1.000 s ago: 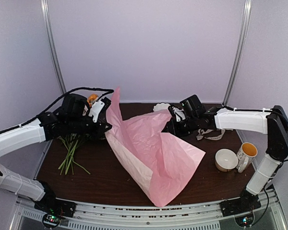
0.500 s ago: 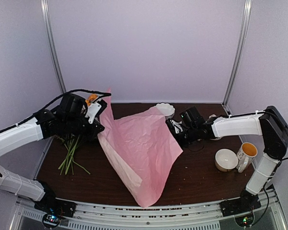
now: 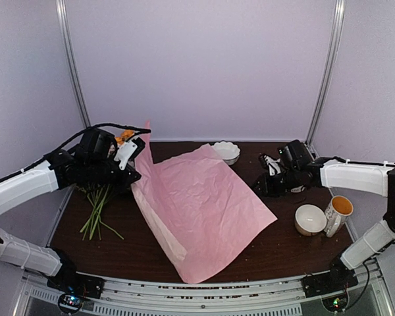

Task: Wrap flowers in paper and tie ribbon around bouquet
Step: Unfold the folded wrapping paper at the center of the board.

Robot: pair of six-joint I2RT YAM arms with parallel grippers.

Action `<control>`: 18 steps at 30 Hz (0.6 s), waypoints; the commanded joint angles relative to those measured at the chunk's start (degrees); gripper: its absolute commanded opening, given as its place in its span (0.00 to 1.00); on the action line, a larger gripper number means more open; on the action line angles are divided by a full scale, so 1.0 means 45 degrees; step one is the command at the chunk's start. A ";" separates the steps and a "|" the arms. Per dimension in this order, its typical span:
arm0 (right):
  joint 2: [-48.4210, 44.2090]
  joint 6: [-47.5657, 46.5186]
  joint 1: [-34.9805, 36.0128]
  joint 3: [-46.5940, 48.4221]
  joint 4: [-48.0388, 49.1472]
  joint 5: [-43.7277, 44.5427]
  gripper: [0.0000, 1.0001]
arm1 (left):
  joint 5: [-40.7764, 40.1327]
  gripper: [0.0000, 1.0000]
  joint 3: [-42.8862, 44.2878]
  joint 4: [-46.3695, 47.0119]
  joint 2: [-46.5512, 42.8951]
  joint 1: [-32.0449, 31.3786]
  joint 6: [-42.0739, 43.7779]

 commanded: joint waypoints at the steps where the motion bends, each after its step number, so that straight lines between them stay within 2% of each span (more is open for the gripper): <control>1: -0.0731 0.0104 -0.1097 -0.0665 0.0385 -0.0308 0.34 | -0.0098 0.00 0.0240 -0.0315 -0.0141 0.0039 0.0486; 5: -0.0350 0.1184 -0.1239 -0.1157 0.2447 -0.2255 0.47 | -0.0196 0.00 0.0494 -0.0674 0.0171 0.0062 0.0517; 7: 0.0057 0.1524 -0.1223 -0.1184 0.2792 -0.2516 0.54 | -0.0288 0.00 0.0494 -0.0652 0.0208 0.0068 0.0457; 10: 0.0698 0.1560 -0.1216 -0.1216 0.2921 -0.2501 0.58 | -0.0330 0.00 0.0525 -0.0716 0.0229 0.0075 0.0455; 18: 0.2363 -0.0699 -0.1207 0.0727 0.0234 0.0879 0.68 | -0.0413 0.00 0.0593 -0.0897 0.0410 0.0205 0.0397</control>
